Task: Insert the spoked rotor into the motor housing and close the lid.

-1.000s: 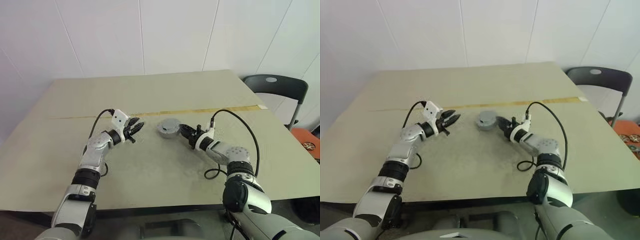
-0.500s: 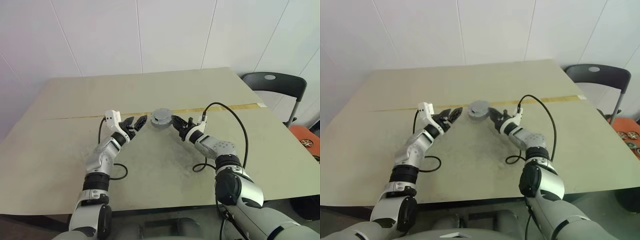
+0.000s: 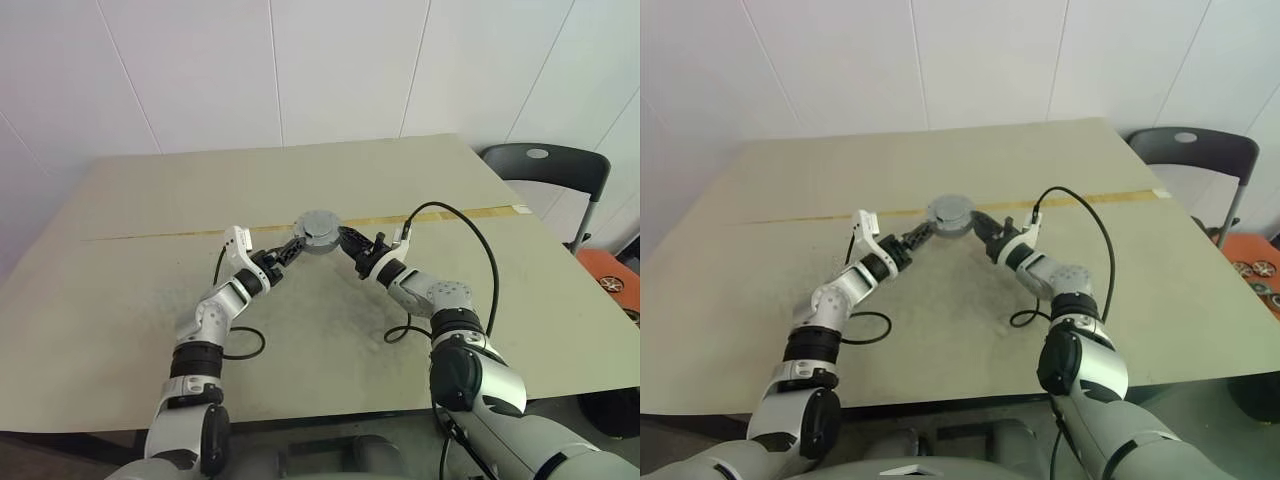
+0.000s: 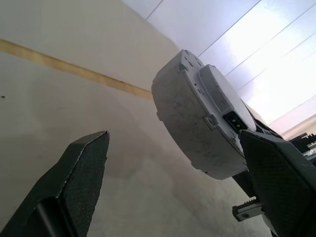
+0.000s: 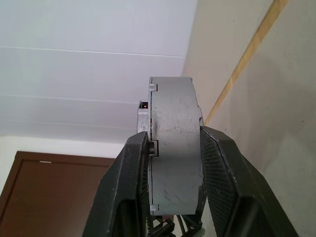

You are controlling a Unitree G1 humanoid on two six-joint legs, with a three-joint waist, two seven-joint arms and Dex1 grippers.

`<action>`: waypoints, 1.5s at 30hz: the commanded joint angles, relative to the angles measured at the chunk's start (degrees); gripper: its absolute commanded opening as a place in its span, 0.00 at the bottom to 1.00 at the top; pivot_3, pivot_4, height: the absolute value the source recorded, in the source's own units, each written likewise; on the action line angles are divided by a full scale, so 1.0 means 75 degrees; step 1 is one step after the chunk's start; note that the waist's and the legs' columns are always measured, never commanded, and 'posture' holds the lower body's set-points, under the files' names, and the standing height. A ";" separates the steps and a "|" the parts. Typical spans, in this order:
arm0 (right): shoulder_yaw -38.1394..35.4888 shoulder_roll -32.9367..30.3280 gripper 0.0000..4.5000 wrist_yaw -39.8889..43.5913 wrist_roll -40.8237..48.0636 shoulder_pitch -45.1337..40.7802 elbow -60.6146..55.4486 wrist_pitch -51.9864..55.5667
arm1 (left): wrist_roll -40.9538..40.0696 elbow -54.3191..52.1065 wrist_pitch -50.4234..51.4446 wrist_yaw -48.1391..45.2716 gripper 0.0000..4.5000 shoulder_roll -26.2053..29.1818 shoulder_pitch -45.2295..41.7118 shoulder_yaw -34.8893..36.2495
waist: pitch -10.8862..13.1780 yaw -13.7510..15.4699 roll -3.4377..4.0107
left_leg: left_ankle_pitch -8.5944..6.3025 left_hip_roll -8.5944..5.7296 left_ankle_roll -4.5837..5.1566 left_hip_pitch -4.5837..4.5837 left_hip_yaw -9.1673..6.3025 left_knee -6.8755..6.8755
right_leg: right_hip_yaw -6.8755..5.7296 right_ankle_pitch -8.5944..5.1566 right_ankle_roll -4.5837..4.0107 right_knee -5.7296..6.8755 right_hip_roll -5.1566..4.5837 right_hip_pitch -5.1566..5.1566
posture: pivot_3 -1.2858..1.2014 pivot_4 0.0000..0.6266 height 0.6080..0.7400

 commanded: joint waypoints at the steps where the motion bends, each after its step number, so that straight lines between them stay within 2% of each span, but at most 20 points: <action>1: 0.0038 0.0055 0.27 0.0338 0.0323 -0.0152 -0.0454 0.0078 | -0.0353 -0.0323 0.0017 -0.0102 0.99 -0.0129 -0.0268 0.0130 | 0.0000 0.0000 -0.0001 | 0.0000 0.0000 0.0000 0.0000 0.0001 0.0000 | 0.0000 0.0000 0.0000 -0.0001 0.0000 0.0000 | 0.52 0.00 1.00; 14: 0.0259 0.0115 0.27 0.0573 0.0372 -0.0103 -0.0647 0.0290 | -0.0850 0.0212 0.0282 0.0312 0.99 -0.0625 -0.0536 0.0534 | 0.0004 0.0000 -0.0006 | 0.0000 -0.0001 0.0000 -0.0001 0.0012 0.0000 | 0.0009 0.0000 0.0000 0.0000 0.0003 -0.0006 | 0.52 0.00 1.00; 23: 0.0585 0.0277 0.27 0.0995 0.0550 0.0180 -0.1484 0.0932 | -0.0918 0.0610 0.0190 0.0465 0.99 -0.0899 -0.0738 0.0699 | 0.0013 -0.0003 -0.0018 | 0.0000 -0.0006 0.0000 -0.0011 0.0014 -0.0001 | 0.0012 0.0000 0.0000 -0.0001 0.0003 -0.0018 | 0.52 0.00 1.00; 26: 0.0590 0.0290 0.27 0.0945 0.0541 0.0214 -0.1492 0.0915 | -0.1270 0.0820 -0.0096 0.0736 0.86 -0.0974 -0.0872 0.1240 | 0.0016 0.0000 -0.0022 | 0.0000 -0.0005 0.0000 -0.0011 0.0013 0.0000 | 0.0012 0.0000 0.0000 0.0001 0.0003 -0.0019 | 0.52 0.00 1.00; 30: 0.0618 0.0295 0.27 0.0931 0.0525 0.0219 -0.1468 0.0883 | -0.1598 0.0706 -0.0097 0.0774 0.59 -0.1032 -0.0860 0.1472 | 0.0019 -0.0001 -0.0025 | 0.0000 -0.0006 0.0000 -0.0012 0.0018 -0.0001 | 0.0018 0.0000 0.0000 0.0002 0.0009 -0.0026 | 0.52 0.00 1.00; 32: 0.0637 0.0300 0.27 0.0916 0.0500 0.0209 -0.1431 0.0848 | -0.1758 0.0567 -0.0067 0.0754 0.52 -0.1113 -0.0809 0.1489 | 0.0019 0.0004 -0.0026 | 0.0000 -0.0006 0.0000 -0.0019 0.0019 -0.0001 | 0.0018 0.0000 0.0000 0.0000 0.0009 -0.0031 | 0.52 0.00 1.00; 40: 0.0686 0.0288 0.27 0.0845 0.0470 0.0216 -0.1401 0.0703 | -0.2040 0.0328 -0.0135 0.0749 0.50 -0.1300 -0.0691 0.1459 | 0.0020 0.0002 -0.0026 | 0.0000 -0.0017 0.0000 -0.0087 0.0017 0.0013 | 0.0030 0.0002 0.0001 0.0002 0.0007 -0.0088 | 0.52 0.00 1.00; 45: 0.0788 0.0288 0.27 0.0628 0.0250 0.0227 -0.1343 0.0170 | -0.2673 0.0811 -0.0333 0.1252 0.49 -0.1372 -0.0953 0.2077 | 0.0020 0.0001 -0.0026 | 0.0000 -0.0017 0.0000 -0.0091 0.0016 0.0013 | 0.0030 0.0002 0.0001 0.0003 0.0008 -0.0093 | 0.52 0.00 1.00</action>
